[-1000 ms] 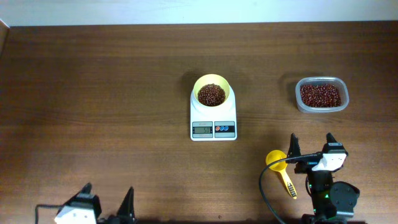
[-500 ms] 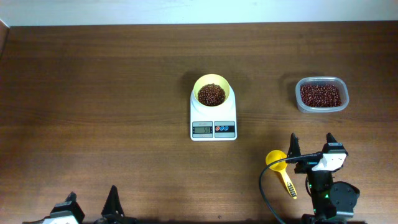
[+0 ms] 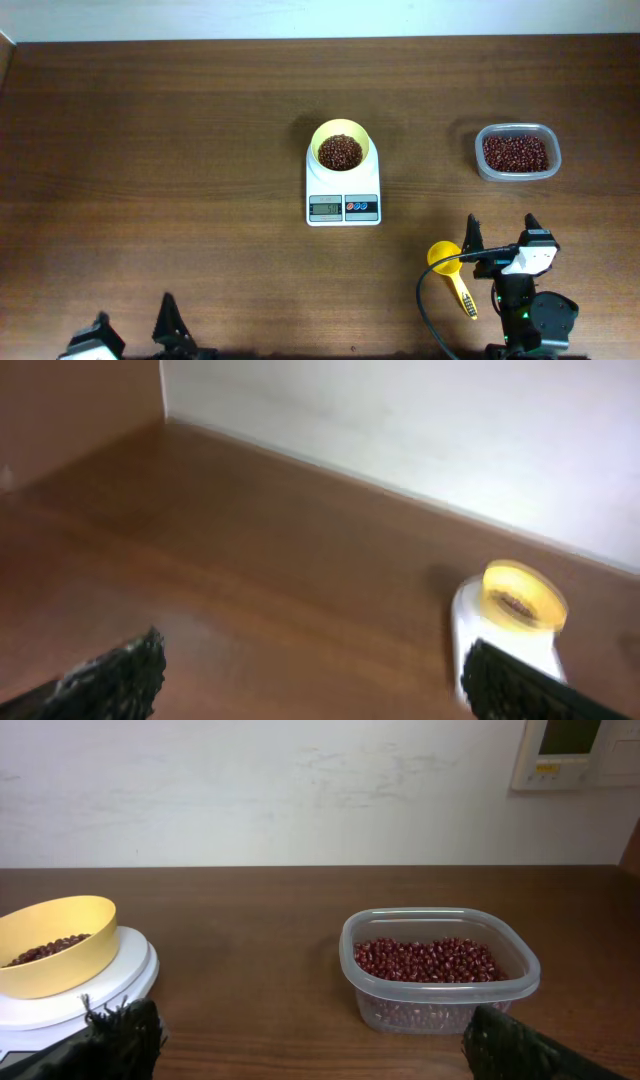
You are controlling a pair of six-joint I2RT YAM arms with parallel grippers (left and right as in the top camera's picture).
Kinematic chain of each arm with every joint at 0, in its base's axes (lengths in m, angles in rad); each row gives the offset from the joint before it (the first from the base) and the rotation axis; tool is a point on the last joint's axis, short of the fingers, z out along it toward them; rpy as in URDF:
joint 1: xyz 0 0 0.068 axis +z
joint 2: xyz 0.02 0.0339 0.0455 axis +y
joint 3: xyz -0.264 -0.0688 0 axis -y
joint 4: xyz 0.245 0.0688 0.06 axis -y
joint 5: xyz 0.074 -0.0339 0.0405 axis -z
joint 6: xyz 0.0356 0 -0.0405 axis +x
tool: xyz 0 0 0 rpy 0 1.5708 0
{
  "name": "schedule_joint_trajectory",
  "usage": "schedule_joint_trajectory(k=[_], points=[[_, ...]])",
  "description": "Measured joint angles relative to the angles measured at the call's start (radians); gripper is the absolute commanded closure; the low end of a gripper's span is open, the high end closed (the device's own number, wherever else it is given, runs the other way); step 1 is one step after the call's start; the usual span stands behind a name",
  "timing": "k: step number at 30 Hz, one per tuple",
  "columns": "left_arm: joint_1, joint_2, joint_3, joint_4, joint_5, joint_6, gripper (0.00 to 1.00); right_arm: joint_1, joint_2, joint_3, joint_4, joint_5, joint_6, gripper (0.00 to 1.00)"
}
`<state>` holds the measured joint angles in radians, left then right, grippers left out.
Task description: Scoop item into bowl and weigh 50g on scale
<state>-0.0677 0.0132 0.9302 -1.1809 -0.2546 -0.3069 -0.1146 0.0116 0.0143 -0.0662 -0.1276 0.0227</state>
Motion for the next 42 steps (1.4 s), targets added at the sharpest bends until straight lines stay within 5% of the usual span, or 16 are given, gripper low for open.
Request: schedule_joint_trajectory(k=[9, 19, 30, 42], points=[[0.0, -0.002, -0.509, 0.586, -0.016, 0.03, 0.01, 0.0, -0.002, 0.0, 0.0, 0.0, 0.0, 0.01], [0.0, -0.002, -0.89, 1.136, 0.023, 0.357, 0.01, 0.0, -0.002, -0.001, 0.0, 0.0, 0.0, 0.01], [0.001, -0.002, -0.917, 1.101, 0.229, 0.438, 0.01, 0.0, -0.002, -0.001, 0.0, 0.0, 0.0, 0.01], [0.001, -0.002, -0.917, 1.102, 0.244, 0.36, 0.01, 0.0, -0.002, 0.0, 0.0, 0.0, 0.0, 0.01]])
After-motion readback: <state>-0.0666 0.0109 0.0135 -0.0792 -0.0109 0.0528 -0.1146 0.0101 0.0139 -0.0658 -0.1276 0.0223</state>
